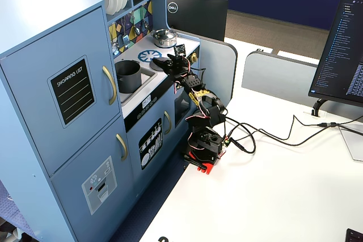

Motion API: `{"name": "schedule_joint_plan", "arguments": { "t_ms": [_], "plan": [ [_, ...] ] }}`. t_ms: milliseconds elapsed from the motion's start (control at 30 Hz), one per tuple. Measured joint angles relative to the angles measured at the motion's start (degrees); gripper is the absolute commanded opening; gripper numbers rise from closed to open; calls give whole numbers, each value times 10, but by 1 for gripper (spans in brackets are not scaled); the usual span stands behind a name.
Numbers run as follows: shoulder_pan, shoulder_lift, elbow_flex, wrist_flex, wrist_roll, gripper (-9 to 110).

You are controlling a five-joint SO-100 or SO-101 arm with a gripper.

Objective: Pick up the lid from the counter and put it on the gray recipient

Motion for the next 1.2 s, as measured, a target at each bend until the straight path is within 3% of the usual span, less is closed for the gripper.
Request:
{"name": "schedule_joint_plan", "arguments": {
  "t_ms": [267,1200],
  "plan": [
    [32,-89,-19,-51,3,36],
    [32,-337,-138,-139,4,32]
  ]
}}
